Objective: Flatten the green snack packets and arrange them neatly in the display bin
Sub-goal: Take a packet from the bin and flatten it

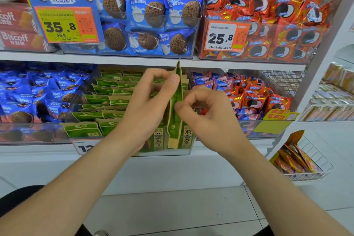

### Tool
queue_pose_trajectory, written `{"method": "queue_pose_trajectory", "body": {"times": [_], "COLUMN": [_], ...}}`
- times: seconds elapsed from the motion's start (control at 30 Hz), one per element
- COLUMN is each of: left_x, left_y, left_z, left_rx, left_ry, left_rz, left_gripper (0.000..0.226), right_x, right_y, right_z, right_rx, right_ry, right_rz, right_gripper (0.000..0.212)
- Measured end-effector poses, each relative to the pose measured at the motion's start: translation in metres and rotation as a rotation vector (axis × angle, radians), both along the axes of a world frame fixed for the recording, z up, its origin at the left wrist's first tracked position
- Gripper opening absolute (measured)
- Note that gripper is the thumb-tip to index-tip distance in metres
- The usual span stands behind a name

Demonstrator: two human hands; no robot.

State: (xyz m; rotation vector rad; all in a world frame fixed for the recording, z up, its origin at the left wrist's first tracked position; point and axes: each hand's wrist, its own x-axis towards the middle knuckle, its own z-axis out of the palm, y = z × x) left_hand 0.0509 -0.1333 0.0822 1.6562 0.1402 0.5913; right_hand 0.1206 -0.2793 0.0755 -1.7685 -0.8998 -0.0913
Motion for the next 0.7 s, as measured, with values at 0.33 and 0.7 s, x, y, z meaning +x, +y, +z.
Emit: {"method": "queue_pose_trajectory", "body": {"times": [0.33,0.7], "left_x": [-0.001,-0.003], "left_y": [-0.004,0.003], "left_z": [-0.004,0.004], "left_rx": [0.111,-0.005], "left_ry": [-0.021,0.095], "left_rz": [-0.131,-0.166], "left_gripper": [0.012,0.019], "right_x": [0.006,0.010], "right_y": [0.003,-0.009], "right_z": [0.002,0.016], "right_rx": [0.187,0.278], "right_ry": [0.127,0.561], "right_rz": [-0.124,0.139], "right_gripper": [0.033,0.027]}}
